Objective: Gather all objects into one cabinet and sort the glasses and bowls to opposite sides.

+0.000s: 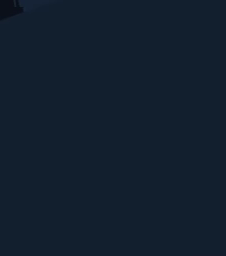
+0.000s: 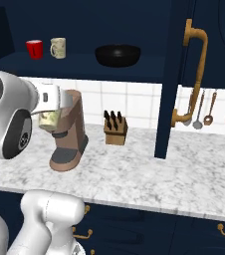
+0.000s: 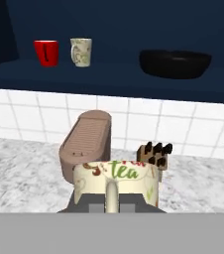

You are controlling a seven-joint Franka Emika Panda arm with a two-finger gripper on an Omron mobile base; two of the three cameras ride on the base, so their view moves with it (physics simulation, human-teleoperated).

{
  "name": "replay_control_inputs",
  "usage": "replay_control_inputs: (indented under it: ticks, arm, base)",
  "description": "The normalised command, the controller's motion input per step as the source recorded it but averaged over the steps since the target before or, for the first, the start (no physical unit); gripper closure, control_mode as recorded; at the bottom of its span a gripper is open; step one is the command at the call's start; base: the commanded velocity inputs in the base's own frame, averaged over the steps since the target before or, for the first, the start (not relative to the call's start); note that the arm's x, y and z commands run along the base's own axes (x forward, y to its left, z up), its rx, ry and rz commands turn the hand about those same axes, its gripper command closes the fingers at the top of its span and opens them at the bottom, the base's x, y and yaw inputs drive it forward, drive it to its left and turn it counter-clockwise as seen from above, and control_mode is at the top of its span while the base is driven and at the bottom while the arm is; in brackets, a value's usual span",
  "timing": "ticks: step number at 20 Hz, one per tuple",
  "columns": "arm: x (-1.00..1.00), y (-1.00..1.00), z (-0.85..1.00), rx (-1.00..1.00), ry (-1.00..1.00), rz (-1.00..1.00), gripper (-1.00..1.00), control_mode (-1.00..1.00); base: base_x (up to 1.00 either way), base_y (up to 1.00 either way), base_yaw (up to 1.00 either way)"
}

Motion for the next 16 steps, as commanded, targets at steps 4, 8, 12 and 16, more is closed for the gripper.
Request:
replay_control_inputs:
  ticks: [4,8,12,16]
  arm:
    - [0.11,0.83,0.51,0.00,0.00,0.15,1.00,-1.00]
    - [0.31,0.78,0.38,0.00,-0.01,0.08,1.00,-1.00]
    - [0.81,0.30,0.01,0.09,-0.08,0.15,1.00,-1.00]
    - [0.86,0.15,0.00,0.22,-0.11,0.23,1.00,-1.00]
  base:
    - [0.00,0.00,0.00]
    - [0.00,0.00,0.00]
    - [0.00,0.00,0.00]
    - [0.00,0.00,0.00]
